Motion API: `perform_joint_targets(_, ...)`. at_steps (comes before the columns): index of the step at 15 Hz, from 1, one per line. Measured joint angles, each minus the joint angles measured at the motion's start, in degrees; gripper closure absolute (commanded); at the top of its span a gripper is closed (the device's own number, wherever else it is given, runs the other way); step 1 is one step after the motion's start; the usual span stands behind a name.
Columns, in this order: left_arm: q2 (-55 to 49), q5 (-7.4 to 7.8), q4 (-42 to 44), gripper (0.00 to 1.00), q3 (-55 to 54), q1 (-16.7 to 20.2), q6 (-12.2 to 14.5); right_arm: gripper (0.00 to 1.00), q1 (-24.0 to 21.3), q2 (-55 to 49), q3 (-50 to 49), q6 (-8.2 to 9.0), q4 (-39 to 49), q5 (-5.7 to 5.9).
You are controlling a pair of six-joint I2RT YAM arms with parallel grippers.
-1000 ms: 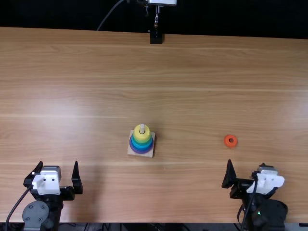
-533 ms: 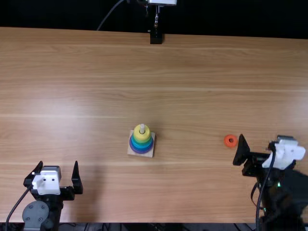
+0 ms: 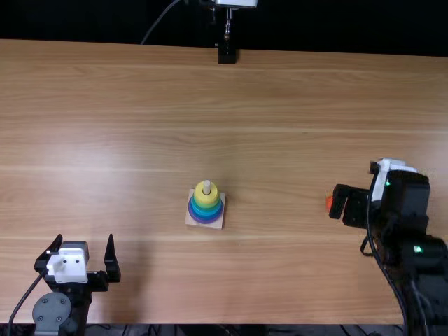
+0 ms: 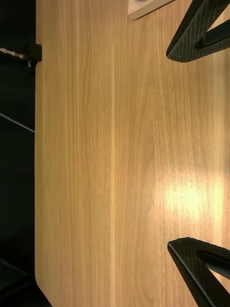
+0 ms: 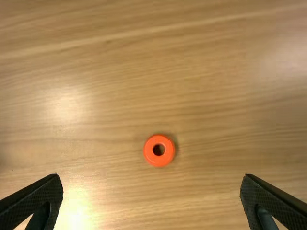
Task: Build the Hanoi tower: stack the rings onto the peg from bottom to top in this color order: purple, dark blue, light blue, dark green, light green, yellow, orange.
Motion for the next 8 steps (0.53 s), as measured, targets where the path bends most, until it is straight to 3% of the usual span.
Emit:
perform_joint_targets(3,0.0,-0.02,0.0,0.00,0.0,0.0,0.0,0.00,0.0,10.7,2.2,4.44,-0.1,-0.02)
perform_joint_targets(8,0.0,0.00,0.0,0.00,0.0,0.0,0.0,0.00,0.0,21.0,2.2,6.10,0.0,-0.04)
